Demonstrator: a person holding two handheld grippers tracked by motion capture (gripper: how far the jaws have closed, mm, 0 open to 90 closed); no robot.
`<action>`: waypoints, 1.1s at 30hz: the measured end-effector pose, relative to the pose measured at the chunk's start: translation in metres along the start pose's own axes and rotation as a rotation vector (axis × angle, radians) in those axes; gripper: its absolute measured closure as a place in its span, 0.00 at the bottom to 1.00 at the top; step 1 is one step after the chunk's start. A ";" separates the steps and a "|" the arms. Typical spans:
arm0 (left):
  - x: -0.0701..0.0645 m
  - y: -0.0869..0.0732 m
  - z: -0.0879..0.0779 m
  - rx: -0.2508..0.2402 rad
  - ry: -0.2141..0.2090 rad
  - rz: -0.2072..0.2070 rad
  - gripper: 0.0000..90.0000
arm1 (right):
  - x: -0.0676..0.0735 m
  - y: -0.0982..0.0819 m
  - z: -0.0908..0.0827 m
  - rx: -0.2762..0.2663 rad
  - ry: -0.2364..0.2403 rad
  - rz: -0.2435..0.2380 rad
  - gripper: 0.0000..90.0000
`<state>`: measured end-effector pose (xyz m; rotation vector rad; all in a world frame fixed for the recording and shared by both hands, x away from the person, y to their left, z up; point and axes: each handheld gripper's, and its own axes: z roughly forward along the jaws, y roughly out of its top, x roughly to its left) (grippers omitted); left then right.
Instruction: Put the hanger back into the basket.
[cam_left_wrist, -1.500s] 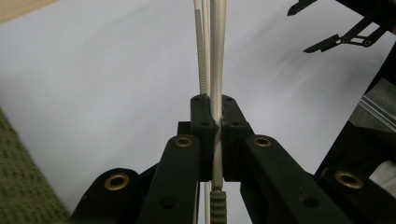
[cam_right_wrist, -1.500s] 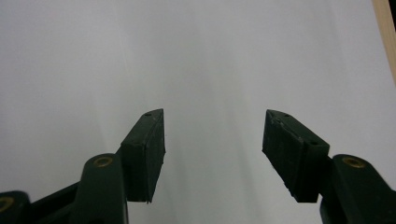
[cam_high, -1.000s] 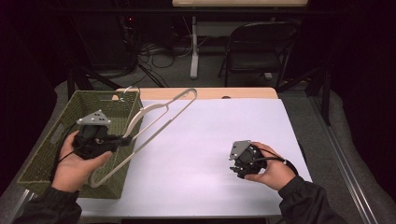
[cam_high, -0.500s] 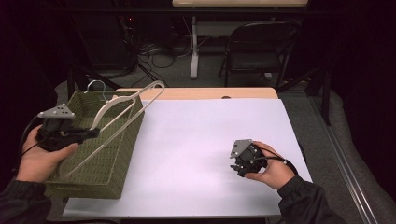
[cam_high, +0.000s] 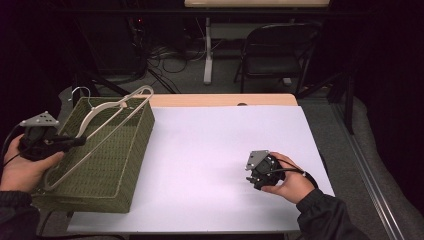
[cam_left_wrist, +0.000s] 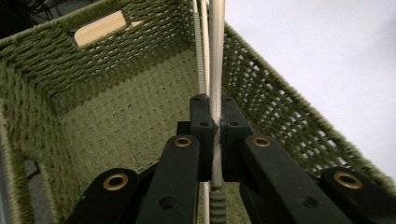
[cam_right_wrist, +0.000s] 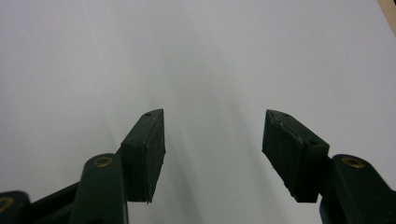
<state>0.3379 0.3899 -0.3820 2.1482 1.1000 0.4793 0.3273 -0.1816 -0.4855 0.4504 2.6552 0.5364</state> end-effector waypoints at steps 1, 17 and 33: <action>0.003 -0.002 0.000 -0.001 -0.005 0.003 0.97 | 0.002 -0.002 0.004 -0.056 -0.020 0.014 0.44; 0.028 -0.026 -0.001 0.008 0.001 0.030 0.97 | 0.002 -0.007 0.007 -0.050 -0.017 0.019 0.44; 0.047 -0.057 0.019 0.075 -0.026 -0.007 0.97 | 0.003 -0.006 0.010 -0.042 -0.017 0.009 0.44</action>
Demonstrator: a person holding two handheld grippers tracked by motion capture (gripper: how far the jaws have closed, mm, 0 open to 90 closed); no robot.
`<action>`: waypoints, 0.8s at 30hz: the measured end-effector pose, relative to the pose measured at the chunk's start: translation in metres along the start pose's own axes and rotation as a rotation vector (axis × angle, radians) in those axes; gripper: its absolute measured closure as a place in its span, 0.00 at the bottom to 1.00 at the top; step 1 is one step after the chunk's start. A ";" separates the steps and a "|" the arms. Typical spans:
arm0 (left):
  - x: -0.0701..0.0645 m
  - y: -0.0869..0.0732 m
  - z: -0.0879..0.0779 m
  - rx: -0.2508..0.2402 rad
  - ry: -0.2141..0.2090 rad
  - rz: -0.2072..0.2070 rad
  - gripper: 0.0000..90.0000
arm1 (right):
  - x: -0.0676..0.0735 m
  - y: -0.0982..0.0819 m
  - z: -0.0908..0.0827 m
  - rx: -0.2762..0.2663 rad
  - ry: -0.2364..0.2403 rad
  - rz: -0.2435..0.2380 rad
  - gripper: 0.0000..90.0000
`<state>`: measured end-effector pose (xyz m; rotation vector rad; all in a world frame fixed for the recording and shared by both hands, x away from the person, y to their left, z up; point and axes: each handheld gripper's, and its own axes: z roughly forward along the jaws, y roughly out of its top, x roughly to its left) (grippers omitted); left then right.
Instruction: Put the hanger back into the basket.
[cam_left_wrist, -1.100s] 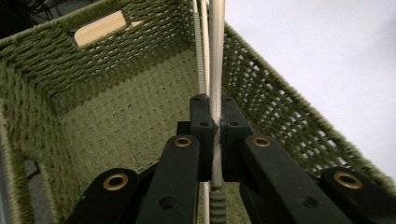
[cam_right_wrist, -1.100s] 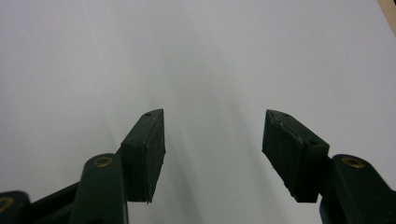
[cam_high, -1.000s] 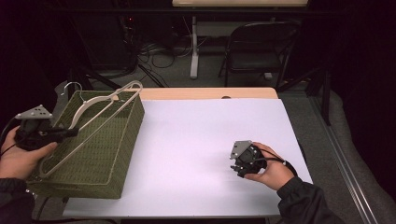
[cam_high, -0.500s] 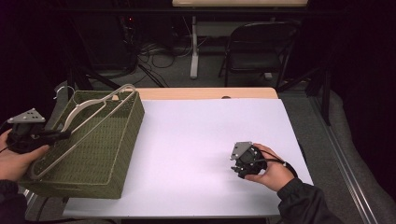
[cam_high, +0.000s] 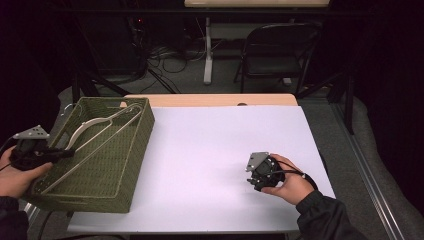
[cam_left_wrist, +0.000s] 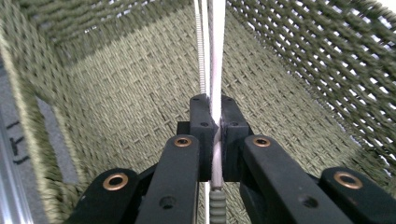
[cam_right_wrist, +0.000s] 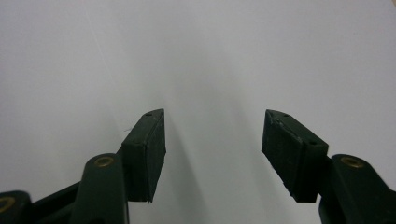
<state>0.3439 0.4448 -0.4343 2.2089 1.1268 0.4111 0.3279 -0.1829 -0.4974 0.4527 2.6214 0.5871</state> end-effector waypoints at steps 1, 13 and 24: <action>0.001 -0.002 0.003 0.002 -0.001 -0.005 0.97 | 0.000 0.000 0.001 -0.007 -0.001 0.002 0.44; 0.003 -0.011 0.029 0.064 -0.025 -0.022 0.97 | 0.000 -0.001 -0.001 -0.012 -0.002 0.008 0.44; 0.011 -0.016 0.019 0.029 0.129 -0.100 0.79 | 0.001 -0.002 -0.002 -0.016 -0.006 0.002 0.44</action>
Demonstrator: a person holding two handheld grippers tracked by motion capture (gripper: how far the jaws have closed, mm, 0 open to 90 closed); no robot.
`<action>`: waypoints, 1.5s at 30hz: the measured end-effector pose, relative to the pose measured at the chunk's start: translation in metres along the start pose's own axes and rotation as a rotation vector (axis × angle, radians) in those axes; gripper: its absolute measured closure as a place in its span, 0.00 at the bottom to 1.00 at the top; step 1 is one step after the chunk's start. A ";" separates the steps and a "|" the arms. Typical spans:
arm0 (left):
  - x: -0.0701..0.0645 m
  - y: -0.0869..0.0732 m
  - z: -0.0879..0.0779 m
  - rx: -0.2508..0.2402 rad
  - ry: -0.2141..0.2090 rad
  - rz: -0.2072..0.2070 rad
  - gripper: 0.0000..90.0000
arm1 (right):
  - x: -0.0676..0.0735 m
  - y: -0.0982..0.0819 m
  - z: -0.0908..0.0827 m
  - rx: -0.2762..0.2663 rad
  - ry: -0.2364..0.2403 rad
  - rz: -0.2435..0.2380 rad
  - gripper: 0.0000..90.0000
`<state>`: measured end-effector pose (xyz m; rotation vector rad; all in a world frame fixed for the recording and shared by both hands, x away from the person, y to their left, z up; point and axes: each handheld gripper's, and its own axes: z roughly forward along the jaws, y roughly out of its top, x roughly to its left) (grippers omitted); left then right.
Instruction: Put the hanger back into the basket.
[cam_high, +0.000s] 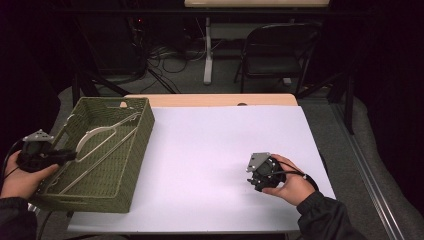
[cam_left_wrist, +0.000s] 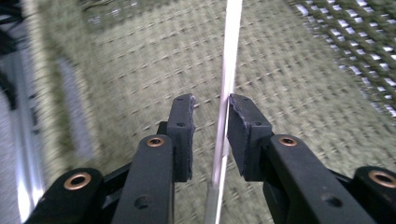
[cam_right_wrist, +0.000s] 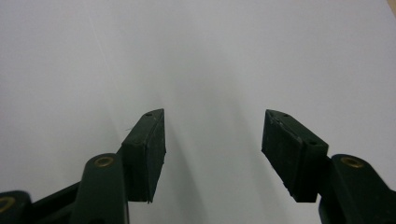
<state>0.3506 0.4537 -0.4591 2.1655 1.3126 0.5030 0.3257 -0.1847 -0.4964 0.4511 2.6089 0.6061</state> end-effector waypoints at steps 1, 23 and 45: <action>0.001 -0.001 -0.001 0.002 0.018 -0.010 0.77 | 0.000 0.000 0.000 0.001 -0.001 0.005 0.44; -0.025 -0.009 -0.046 -0.154 0.085 -0.130 0.54 | 0.004 -0.008 -0.013 -0.047 -0.026 0.060 0.44; -0.173 -0.019 -0.044 -0.325 -0.114 0.051 0.49 | 0.030 -0.087 -0.055 -0.209 -0.117 0.463 0.43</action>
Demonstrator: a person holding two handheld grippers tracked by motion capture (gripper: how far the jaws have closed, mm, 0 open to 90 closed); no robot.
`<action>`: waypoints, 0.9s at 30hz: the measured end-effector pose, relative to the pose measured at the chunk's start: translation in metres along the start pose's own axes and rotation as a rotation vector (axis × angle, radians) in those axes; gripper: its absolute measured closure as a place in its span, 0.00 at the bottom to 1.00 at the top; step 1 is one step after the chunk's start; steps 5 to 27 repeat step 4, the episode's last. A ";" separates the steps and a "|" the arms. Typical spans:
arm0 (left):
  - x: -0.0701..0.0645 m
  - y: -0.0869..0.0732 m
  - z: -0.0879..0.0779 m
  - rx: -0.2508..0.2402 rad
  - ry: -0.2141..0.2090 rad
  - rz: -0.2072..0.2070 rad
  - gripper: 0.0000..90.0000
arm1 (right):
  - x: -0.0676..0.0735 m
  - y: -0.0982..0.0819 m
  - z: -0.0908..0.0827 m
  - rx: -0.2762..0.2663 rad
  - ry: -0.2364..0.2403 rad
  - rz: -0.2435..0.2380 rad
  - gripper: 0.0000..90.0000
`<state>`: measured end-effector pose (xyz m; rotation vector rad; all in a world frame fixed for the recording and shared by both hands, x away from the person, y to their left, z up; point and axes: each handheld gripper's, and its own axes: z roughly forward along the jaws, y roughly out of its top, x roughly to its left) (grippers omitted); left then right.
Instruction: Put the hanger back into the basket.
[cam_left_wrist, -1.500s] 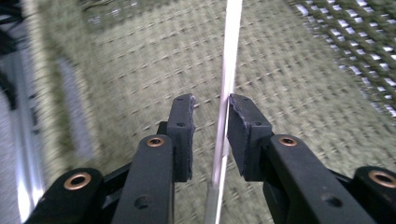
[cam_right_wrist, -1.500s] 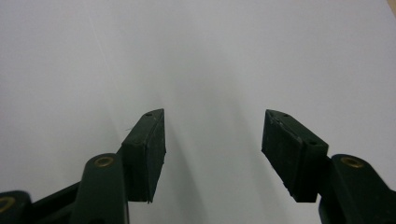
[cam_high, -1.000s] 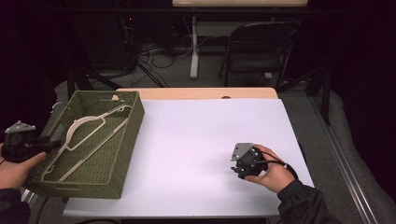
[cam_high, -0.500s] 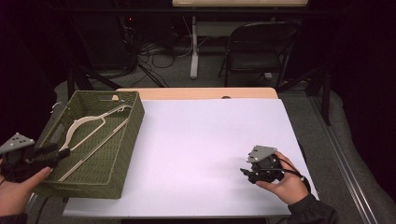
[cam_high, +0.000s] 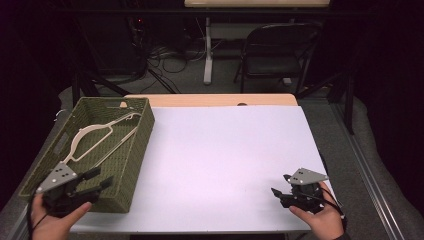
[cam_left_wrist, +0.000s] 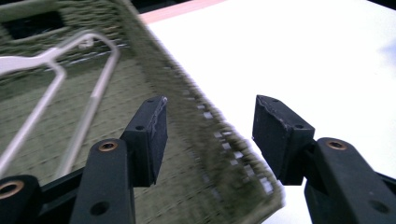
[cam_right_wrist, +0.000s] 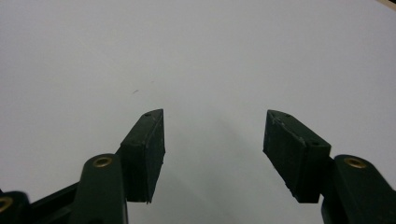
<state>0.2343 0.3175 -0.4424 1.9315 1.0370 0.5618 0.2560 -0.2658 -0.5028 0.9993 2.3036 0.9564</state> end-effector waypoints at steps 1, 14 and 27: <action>-0.004 -0.001 0.005 -0.001 -0.011 0.004 0.49 | 0.000 -0.002 -0.001 0.000 0.002 0.003 0.43; -0.014 0.000 0.015 0.011 -0.040 0.030 0.47 | 0.001 -0.009 -0.003 -0.020 -0.008 0.017 0.41; -0.014 0.000 0.015 0.011 -0.040 0.030 0.47 | 0.001 -0.009 -0.003 -0.020 -0.008 0.017 0.41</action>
